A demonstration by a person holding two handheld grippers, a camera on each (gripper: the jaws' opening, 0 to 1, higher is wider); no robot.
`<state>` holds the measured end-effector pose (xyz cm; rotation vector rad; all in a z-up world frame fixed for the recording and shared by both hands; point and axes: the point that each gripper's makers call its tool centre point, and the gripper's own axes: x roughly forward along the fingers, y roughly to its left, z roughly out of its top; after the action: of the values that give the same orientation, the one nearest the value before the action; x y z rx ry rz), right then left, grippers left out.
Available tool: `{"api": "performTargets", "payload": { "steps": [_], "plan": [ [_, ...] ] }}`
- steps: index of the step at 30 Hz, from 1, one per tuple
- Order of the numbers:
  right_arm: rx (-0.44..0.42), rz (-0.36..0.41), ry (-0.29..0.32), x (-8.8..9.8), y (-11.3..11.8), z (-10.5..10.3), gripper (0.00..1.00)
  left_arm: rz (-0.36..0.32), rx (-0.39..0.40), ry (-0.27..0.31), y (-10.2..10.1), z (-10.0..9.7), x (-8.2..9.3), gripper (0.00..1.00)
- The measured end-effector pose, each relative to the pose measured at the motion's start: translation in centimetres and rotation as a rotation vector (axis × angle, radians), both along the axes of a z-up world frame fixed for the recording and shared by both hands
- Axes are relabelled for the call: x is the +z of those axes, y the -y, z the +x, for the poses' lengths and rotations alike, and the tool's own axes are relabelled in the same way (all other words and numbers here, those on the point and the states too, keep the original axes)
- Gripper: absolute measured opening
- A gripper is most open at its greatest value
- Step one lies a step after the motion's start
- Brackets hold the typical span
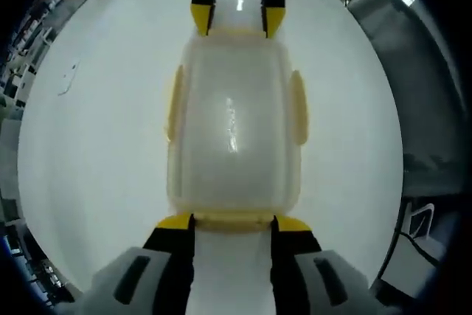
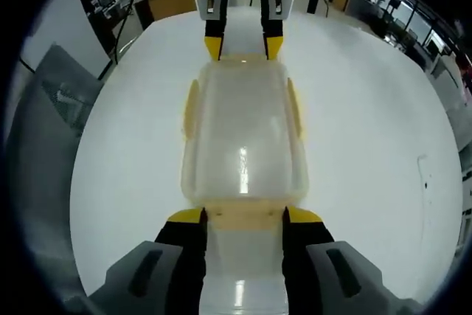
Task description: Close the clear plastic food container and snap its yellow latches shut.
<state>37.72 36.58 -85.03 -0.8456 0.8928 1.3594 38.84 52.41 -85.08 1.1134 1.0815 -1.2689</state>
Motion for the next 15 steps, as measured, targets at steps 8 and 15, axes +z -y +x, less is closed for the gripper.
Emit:
{"api": "performTargets", "payload": {
  "steps": [8,15],
  "plan": [
    [0.010,0.014,0.006,0.2,-0.1,-0.6,0.37,-0.044,0.013,0.008,-0.3,-0.1,0.2,0.35],
    [0.051,0.029,-0.010,0.6,0.3,-1.6,0.37,0.004,0.028,-0.038,0.1,-1.5,0.4,0.34]
  ]
}}
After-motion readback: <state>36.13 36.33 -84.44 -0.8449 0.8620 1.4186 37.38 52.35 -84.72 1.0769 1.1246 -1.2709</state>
